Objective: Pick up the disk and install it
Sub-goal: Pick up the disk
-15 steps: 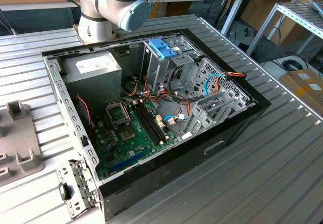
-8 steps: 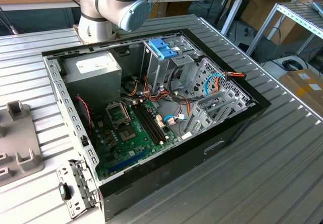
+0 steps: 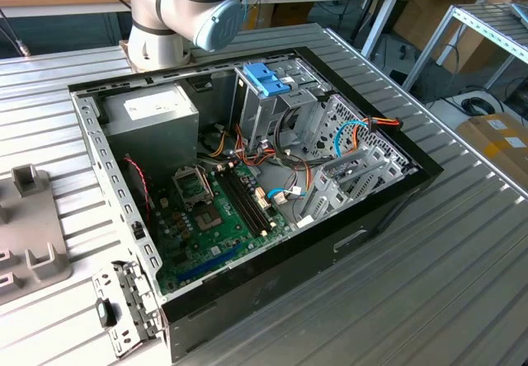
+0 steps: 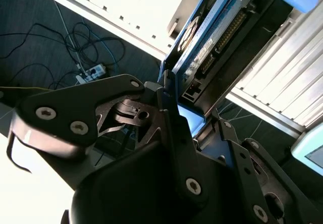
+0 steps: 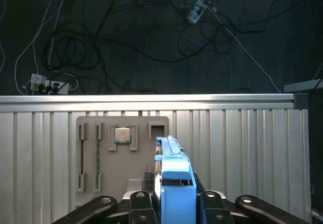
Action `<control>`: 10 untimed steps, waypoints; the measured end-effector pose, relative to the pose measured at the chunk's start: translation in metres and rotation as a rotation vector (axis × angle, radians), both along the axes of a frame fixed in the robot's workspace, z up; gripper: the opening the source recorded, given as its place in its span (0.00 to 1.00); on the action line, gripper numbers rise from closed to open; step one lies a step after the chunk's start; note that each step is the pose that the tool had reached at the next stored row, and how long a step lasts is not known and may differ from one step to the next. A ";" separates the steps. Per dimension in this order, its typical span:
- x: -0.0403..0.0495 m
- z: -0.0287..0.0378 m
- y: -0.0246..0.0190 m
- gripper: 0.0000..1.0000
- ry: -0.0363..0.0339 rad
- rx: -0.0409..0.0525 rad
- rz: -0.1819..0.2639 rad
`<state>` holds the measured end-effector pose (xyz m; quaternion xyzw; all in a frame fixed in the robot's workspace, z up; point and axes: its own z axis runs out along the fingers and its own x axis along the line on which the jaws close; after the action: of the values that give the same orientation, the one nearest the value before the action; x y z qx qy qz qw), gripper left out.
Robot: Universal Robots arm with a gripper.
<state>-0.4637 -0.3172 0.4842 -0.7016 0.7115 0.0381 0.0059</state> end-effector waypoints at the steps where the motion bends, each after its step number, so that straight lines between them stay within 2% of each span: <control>1: 0.0000 0.0013 0.0000 0.37 0.0000 0.0000 0.000; 10: 0.0000 0.0094 0.0000 0.37 0.0001 0.0002 0.000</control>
<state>-0.4637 -0.3172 0.4935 -0.7016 0.7116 0.0382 0.0059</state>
